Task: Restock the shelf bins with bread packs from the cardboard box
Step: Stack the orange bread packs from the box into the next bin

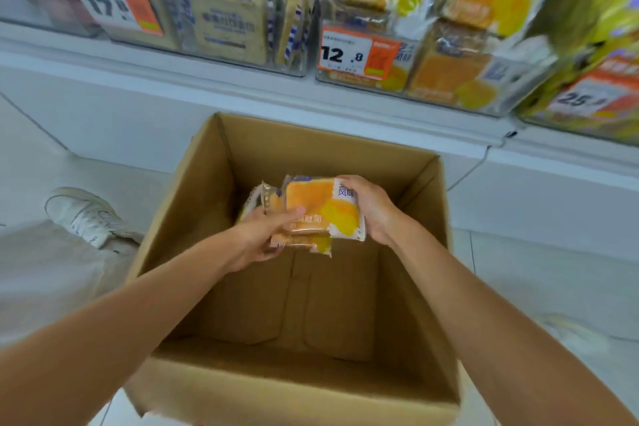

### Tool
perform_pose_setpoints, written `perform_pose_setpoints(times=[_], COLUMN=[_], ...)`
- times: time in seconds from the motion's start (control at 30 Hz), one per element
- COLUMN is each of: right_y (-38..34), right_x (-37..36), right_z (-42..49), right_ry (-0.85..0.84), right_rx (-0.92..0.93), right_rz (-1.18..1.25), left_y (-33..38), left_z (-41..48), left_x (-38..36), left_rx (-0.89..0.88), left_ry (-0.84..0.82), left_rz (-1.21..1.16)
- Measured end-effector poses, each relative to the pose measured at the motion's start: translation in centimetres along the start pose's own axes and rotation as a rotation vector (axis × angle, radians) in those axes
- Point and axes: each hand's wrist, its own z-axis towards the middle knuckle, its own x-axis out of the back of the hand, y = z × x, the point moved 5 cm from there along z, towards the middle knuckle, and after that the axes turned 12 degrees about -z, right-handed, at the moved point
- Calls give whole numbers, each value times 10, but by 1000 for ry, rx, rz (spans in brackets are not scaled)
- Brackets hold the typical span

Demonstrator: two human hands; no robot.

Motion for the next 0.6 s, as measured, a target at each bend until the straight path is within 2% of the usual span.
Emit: perform_pose_setpoints(times=[0.07,0.17,0.27,0.37,0.5,0.6], right_y=[-15,-34,-57,-91,-147,-189], right_x=[12,37,65,104,159,197], right_z=[-17,-34,-55,-73,-94,-98], right_ry=[31,2,-1,145,384,526], right_rx=[48,104,157,309,578,788], right_rz=[-16,-112,-119,-138,-157,-170], left_y=[17,45,78,125,193,245], left_z=[-9,-20,-36,-47,-52,-50], left_x=[-22,-55,-92,-133,-192,-232], left_rx=[-76,-68,-94,-328,-683,-1026], left_ry=[-54,-225,-343,-263,-242,-160], left_rz=[55,0,241,468,431,551])
